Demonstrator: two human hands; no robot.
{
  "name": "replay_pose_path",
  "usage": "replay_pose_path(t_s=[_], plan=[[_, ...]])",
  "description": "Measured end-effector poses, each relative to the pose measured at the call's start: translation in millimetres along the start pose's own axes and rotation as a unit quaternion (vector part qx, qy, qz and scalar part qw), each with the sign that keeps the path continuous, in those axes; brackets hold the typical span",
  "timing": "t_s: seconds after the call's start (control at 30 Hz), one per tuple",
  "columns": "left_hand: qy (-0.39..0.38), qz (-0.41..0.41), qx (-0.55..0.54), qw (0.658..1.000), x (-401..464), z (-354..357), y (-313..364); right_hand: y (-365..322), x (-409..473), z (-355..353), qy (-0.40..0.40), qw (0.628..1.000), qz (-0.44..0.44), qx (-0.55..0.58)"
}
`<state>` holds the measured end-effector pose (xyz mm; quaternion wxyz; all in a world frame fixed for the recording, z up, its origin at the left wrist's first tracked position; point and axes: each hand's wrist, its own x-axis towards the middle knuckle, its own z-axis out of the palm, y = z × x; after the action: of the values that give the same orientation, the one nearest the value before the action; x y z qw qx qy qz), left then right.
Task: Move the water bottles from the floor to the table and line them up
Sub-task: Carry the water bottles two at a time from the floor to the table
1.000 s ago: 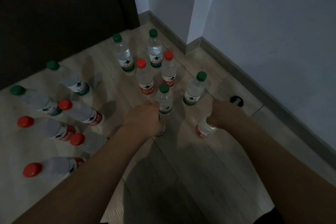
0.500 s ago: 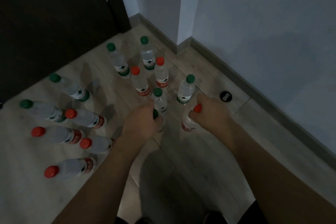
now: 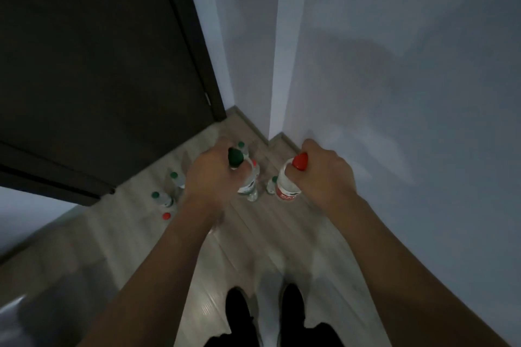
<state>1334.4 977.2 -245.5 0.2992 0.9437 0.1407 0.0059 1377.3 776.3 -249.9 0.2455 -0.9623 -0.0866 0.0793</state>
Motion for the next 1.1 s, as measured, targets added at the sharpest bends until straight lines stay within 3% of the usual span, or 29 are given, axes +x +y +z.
replay_pose_path(t_s=[0.2, 0.57, 0.83, 1.1], plan=[[0.093, 0.023, -0.044, 0.994, -28.9, -104.6, 77.8, -46.1, -30.8, -124.0, 0.074, 0.997, -0.016, -0.021], [0.125, 0.065, -0.064, 0.988, -67.6, -128.0, 133.5, -45.7, -72.6, -167.3, 0.117, 0.993, 0.017, -0.006], [0.076, 0.129, -0.073, 0.986, -72.3, -120.5, 158.9, -36.4, -100.8, -182.6, 0.151, 0.984, 0.084, 0.029], [0.018, 0.246, -0.083, 0.966, -57.4, -98.1, 196.2, -15.9, -148.3, -199.6, 0.211, 0.949, 0.231, 0.047]])
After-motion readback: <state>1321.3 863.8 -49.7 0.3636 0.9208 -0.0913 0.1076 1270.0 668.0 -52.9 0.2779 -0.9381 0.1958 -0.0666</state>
